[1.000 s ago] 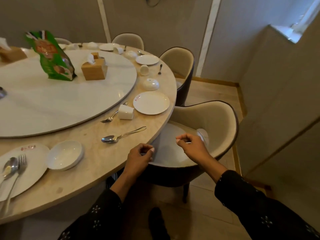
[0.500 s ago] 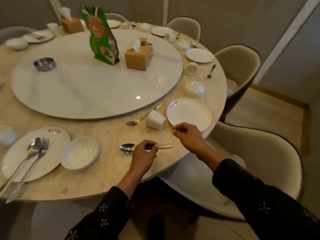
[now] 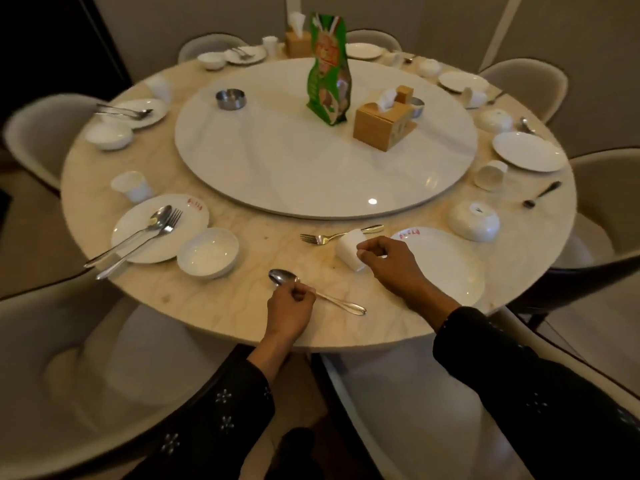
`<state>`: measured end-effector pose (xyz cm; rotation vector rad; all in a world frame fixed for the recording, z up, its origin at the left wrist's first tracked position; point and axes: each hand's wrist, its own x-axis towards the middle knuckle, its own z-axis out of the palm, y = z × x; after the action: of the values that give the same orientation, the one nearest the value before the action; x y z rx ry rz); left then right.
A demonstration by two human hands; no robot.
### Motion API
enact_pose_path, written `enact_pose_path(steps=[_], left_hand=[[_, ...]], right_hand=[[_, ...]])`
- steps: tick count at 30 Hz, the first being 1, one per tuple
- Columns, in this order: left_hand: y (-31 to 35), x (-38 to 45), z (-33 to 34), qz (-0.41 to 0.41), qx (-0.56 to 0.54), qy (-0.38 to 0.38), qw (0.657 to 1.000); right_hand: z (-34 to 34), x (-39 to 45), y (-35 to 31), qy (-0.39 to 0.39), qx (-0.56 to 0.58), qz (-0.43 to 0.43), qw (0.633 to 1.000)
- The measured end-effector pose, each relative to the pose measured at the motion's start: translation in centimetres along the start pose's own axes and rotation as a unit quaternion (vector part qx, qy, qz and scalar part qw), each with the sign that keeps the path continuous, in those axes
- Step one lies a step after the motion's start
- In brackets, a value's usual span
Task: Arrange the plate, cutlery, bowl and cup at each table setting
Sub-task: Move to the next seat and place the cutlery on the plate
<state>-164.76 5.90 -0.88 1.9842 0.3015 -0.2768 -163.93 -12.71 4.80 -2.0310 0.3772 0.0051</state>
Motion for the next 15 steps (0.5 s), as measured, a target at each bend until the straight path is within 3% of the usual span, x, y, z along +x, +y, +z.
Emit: enact_pose_path(steps=[8, 15], left_hand=[[1.0, -0.9, 1.7, -0.082, 0.016, 0.106, 0.991], [2.1, 0.8, 3.6, -0.153, 0.000, 0.175, 0.973]], right_hand=[[0.1, 1.9, -0.7, -0.060, -0.014, -0.069, 0.996], [1.5, 6.8, -2.7, -0.066, -0.116, -0.145, 0.980]])
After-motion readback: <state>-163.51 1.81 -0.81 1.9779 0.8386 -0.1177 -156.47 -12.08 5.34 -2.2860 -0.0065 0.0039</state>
